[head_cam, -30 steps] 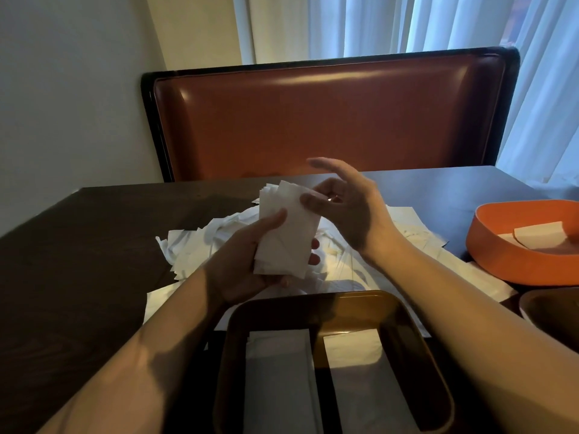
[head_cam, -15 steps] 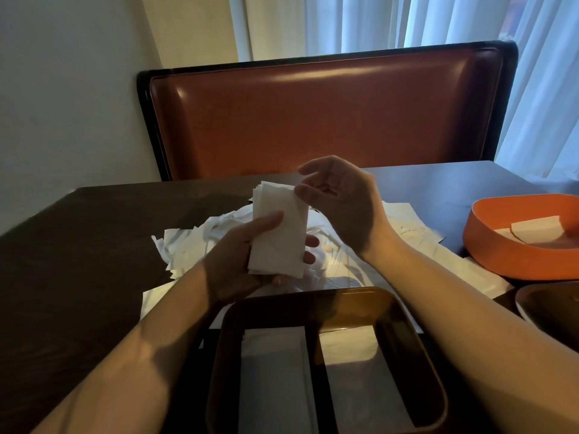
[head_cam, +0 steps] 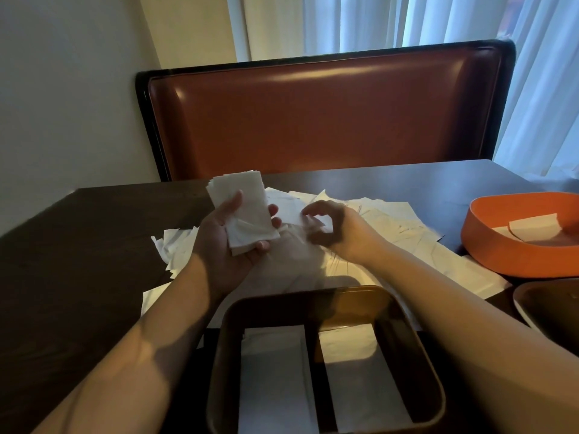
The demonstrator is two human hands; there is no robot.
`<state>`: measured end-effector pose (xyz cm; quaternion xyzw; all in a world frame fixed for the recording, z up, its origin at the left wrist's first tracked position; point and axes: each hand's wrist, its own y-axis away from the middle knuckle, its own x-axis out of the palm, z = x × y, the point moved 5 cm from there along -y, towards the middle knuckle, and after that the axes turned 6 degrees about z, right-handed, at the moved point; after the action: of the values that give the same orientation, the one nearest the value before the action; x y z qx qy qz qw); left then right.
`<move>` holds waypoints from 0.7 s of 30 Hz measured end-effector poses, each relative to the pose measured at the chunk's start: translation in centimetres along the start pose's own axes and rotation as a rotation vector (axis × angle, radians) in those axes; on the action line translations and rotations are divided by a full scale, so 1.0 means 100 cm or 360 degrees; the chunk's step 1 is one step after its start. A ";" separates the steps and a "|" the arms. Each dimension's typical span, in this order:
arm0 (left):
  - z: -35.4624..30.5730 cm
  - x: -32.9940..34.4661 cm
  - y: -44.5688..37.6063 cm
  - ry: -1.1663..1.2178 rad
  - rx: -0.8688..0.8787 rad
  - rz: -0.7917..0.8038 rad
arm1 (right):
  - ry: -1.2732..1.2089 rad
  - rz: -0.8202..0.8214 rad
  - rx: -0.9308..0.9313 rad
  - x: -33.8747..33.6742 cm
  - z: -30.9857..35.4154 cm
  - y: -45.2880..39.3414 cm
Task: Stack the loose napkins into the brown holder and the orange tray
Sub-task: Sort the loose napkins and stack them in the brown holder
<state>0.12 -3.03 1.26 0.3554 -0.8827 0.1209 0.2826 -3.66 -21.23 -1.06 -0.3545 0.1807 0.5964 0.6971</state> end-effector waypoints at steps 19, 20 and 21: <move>0.001 0.000 0.000 -0.0007 0.0017 -0.0008 | 0.0128 -0.0331 -0.0041 -0.009 0.003 0.000; 0.001 0.000 0.000 0.0012 0.0013 0.0001 | 0.0131 -0.0393 -0.0071 -0.013 0.006 0.002; 0.001 -0.001 0.000 0.0028 0.0010 0.0007 | 0.0107 -0.0441 -0.0093 -0.017 0.009 0.004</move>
<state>0.13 -3.03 1.16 0.3533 -0.8806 0.1275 0.2891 -4.55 -21.74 0.63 -0.4161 0.1359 0.4873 0.7556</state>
